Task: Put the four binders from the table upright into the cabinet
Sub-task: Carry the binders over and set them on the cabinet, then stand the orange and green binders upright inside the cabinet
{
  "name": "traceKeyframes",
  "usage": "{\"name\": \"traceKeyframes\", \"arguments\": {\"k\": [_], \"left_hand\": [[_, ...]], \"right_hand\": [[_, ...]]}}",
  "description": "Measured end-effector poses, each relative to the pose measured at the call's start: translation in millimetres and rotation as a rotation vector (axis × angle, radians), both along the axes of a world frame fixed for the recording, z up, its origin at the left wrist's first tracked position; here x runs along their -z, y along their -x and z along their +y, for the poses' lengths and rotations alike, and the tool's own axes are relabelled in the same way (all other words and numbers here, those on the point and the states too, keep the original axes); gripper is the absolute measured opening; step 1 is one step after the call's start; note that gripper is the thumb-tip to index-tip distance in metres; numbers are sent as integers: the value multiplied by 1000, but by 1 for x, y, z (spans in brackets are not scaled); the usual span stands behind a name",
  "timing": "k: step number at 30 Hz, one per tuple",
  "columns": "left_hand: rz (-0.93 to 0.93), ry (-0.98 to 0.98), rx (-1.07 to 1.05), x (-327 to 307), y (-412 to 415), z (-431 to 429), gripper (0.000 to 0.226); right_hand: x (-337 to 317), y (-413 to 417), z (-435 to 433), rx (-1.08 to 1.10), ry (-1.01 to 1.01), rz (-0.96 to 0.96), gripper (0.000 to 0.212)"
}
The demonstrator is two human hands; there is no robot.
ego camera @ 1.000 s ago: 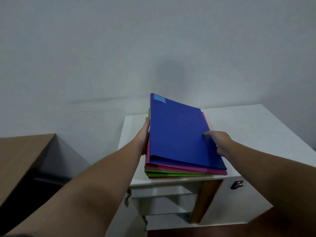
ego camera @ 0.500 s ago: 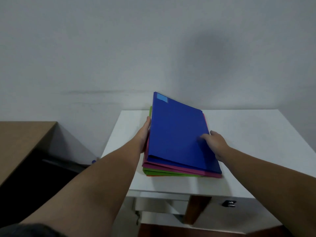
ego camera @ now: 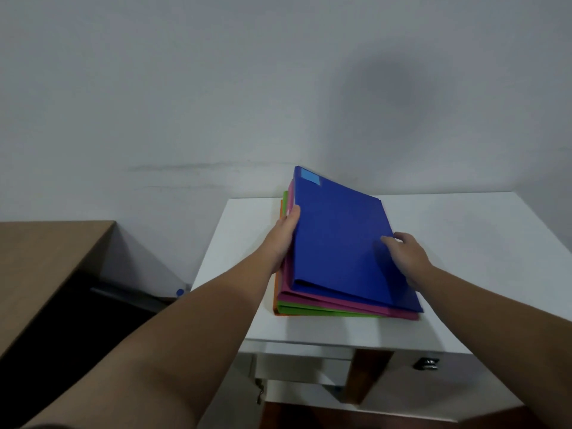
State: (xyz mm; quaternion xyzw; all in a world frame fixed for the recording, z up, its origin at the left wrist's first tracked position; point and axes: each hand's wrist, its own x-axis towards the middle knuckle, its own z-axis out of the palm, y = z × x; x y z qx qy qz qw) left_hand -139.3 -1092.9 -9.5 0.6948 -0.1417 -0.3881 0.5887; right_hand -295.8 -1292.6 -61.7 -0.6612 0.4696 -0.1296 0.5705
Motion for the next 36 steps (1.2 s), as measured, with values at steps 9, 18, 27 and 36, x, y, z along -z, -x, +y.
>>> {"name": "traceKeyframes", "arguments": {"k": [9, 18, 27, 36], "left_hand": [[93, 31, 37, 11, 30, -29, 80], [-412, -251, 30, 21, 37, -16, 50], [-427, -747, -187, 49, 17, 37, 61], [-469, -831, -103, 42, 30, 31, 59]], "right_hand": [[-8, 30, -35, -25, 68, 77, 66], [-24, 41, -26, -157, 237, 146, 62], [-59, -1, 78, -531, 777, -27, 55], [-44, -24, 107, -819, 1127, 656, 56]]}}
